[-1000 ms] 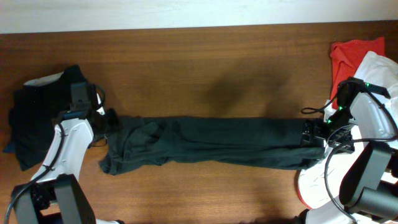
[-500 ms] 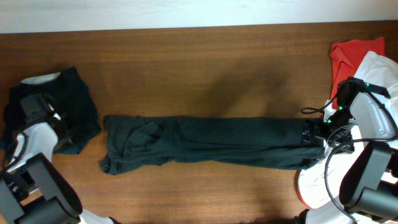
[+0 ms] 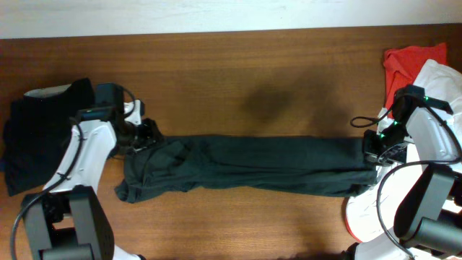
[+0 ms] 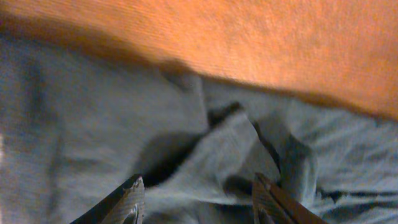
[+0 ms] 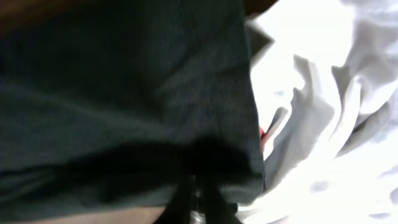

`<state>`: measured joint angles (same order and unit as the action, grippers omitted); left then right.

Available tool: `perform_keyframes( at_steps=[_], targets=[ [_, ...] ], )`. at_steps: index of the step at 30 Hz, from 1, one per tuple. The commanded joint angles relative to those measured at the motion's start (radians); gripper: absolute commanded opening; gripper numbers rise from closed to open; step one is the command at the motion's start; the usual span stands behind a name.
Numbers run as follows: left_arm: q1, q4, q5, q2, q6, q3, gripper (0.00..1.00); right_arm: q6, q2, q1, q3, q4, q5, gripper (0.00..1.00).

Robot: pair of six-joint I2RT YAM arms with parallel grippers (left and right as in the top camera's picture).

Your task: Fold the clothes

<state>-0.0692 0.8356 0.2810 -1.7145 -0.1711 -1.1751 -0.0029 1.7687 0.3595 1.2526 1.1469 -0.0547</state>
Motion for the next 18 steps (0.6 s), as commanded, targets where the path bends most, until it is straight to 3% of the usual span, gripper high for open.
perform_keyframes(
  at_steps=[1,6,9,13,18],
  targets=[
    [0.055,0.039,0.011,0.02,0.024,0.014,0.55,0.126,0.004,0.024,-0.003,-0.039,-0.013,0.04],
    [0.061,0.087,0.011,0.02,0.024,0.014,0.55,0.092,0.005,0.061,-0.019,-0.091,0.007,0.04],
    [0.061,0.089,0.011,0.02,0.024,0.014,0.55,0.178,0.005,0.089,-0.051,-0.17,0.039,0.04],
    [0.061,0.098,0.011,0.02,0.024,0.017,0.55,0.177,0.005,0.126,-0.098,-0.188,0.029,0.04],
    [0.06,-0.016,0.006,0.02,0.024,0.148,0.55,0.176,0.005,0.126,-0.114,-0.179,0.017,0.04]
  ],
)
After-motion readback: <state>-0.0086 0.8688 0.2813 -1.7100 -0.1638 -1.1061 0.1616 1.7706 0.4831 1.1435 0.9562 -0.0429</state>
